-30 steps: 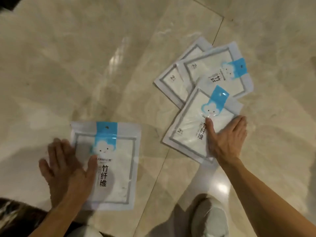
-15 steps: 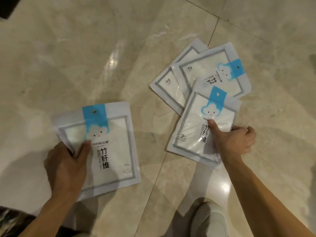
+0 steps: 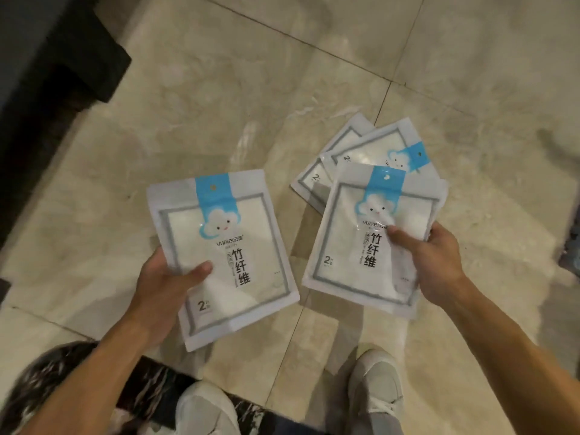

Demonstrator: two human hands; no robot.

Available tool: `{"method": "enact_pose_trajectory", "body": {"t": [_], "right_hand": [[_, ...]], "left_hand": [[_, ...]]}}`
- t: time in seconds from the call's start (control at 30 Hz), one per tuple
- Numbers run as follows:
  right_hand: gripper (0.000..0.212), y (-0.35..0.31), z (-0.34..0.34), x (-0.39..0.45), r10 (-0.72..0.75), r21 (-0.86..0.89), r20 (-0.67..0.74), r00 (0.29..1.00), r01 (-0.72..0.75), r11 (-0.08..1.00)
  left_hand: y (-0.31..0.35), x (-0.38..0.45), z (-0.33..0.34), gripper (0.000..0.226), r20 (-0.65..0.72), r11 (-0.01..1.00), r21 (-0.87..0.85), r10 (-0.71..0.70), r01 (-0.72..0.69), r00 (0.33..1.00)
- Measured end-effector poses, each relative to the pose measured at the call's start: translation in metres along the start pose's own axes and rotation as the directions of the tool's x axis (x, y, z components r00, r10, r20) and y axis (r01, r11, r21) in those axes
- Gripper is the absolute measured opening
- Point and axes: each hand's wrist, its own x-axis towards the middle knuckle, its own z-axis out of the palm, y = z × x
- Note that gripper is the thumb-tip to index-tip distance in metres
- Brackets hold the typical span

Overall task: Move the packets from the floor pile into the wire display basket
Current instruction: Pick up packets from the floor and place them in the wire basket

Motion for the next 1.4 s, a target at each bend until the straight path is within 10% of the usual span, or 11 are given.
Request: {"method": "enact_pose_trajectory", "body": {"t": [0.87,1.4], "right_hand": [[0.028,-0.589,0.020,-0.506,-0.124,0.007,0.582,0.803,0.148,0.989],[0.028,-0.702,0.041,-0.702,-0.172,0.033,0.938,0.302,0.415,0.909]], "left_hand": [[0.447,-0.517,-0.264,0.050,-0.271,0.881,-0.244,0.338,-0.405,0.901],[0.433,-0.797,-0.299,0.050,-0.769,0.734,-0.203,0.291,-0.649,0.569]]}}
